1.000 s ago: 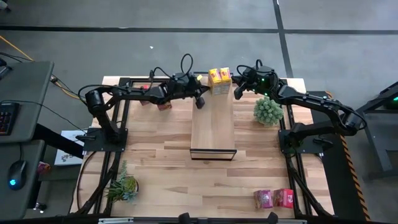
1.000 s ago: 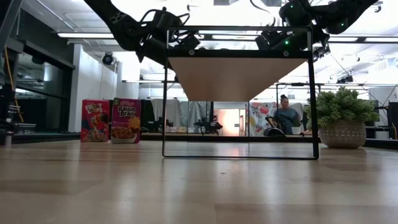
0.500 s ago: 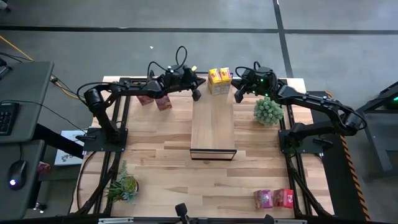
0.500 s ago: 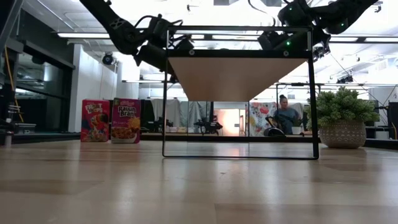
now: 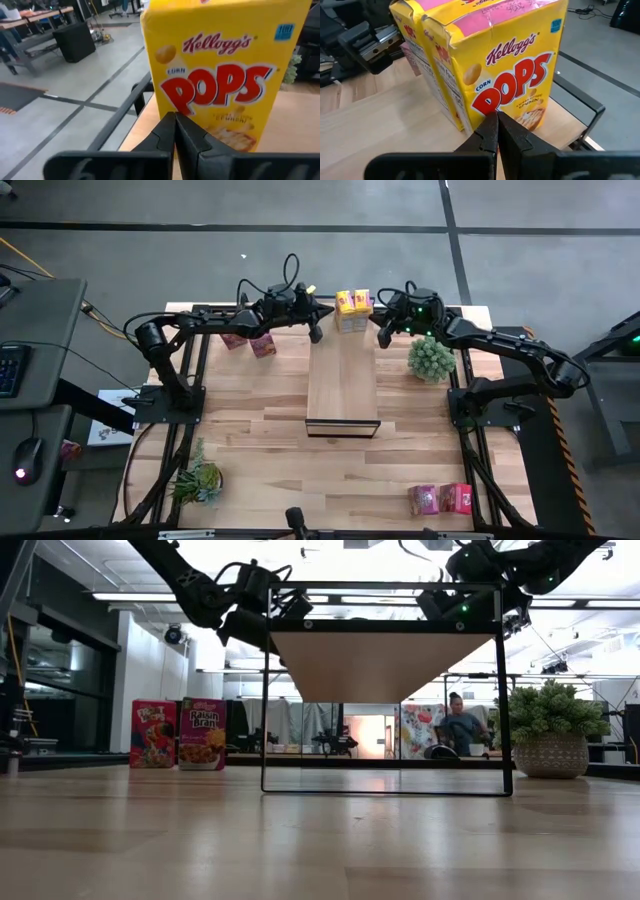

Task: Stack cereal on shelf
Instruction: Adjust the yellow cereals box on the shelf

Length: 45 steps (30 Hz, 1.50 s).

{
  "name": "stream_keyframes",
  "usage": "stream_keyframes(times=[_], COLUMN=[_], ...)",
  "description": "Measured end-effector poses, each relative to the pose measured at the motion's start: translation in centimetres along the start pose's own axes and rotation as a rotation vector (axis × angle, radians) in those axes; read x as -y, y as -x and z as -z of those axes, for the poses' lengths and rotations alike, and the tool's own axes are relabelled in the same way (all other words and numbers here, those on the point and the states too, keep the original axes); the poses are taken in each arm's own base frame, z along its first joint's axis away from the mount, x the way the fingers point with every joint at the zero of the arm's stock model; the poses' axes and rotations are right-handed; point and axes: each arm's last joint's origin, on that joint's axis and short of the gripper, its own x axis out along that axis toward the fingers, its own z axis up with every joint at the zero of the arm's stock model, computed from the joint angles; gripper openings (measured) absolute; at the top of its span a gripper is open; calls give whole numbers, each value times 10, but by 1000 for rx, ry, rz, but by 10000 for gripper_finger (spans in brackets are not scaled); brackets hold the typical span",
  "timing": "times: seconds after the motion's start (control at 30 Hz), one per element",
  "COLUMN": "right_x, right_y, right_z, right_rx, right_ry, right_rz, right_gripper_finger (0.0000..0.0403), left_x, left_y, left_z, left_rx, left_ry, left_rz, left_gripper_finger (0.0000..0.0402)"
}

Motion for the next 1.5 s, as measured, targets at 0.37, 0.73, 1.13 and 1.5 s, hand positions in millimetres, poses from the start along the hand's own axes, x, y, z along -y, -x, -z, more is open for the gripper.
stream_keyframes(times=[0.37,0.73,1.13,1.5], right_x=[-2,10,26,23], right_y=[0,2,-21,-21], right_z=[0,-6,-5,-6], right_rx=[-2,64,142,156], right_ry=[5,19,-26,-61], right_rz=[-12,141,136,85], right_gripper_finger=[0,0,0,0], left_x=[0,-2,-2,-2], left_y=[0,0,0,-4], left_z=[-1,0,1,4], left_rx=[7,1,-4,3], left_ry=[-20,-9,2,-16], left_rz=[-3,-15,-15,-19], left_gripper_finger=[0,0,0,0])
